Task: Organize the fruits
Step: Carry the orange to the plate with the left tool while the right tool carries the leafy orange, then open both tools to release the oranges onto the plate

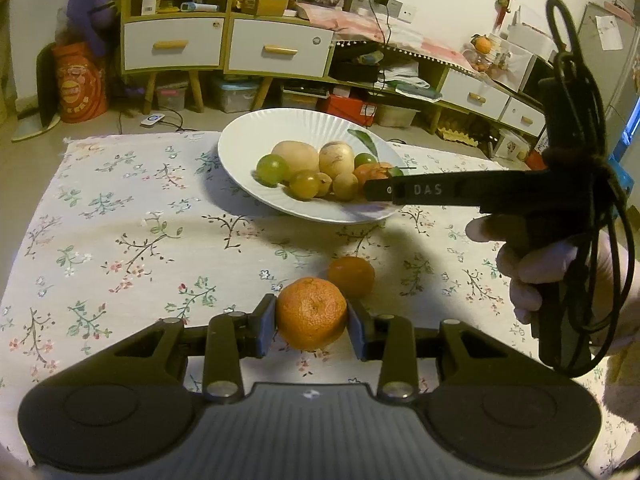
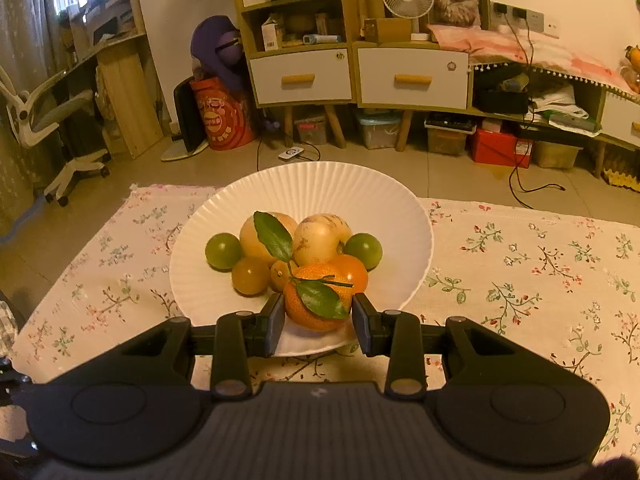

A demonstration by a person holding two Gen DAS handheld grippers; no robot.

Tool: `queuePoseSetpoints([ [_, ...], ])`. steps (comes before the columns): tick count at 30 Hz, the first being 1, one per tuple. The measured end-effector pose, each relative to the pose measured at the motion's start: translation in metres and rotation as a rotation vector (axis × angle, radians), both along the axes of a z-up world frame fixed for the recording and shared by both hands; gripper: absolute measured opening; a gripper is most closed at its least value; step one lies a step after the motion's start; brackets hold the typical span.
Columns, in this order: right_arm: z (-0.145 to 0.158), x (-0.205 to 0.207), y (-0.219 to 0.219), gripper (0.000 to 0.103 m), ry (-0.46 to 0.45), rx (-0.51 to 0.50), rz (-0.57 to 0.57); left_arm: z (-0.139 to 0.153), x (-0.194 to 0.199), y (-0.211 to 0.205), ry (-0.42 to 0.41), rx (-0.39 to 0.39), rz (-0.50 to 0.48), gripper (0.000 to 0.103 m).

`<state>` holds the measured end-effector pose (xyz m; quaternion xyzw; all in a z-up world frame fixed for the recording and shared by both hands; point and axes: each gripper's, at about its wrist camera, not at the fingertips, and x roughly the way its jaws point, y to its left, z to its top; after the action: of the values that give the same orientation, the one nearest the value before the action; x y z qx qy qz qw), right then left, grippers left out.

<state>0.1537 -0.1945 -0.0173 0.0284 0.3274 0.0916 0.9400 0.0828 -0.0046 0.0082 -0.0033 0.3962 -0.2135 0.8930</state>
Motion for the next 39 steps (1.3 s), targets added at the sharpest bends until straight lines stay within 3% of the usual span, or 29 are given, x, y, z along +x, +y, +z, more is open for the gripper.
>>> queuePoseSetpoints([
  [15, -0.001, 0.005, -0.003, 0.034, 0.002, 0.004, 0.015, 0.013, 0.028, -0.012, -0.060, 0.016, -0.002, 0.030],
  [39, 0.000, 0.006, -0.011, 0.036, 0.009, 0.066, 0.029, 0.013, 0.125, -0.036, -0.101, -0.005, 0.014, 0.030],
])
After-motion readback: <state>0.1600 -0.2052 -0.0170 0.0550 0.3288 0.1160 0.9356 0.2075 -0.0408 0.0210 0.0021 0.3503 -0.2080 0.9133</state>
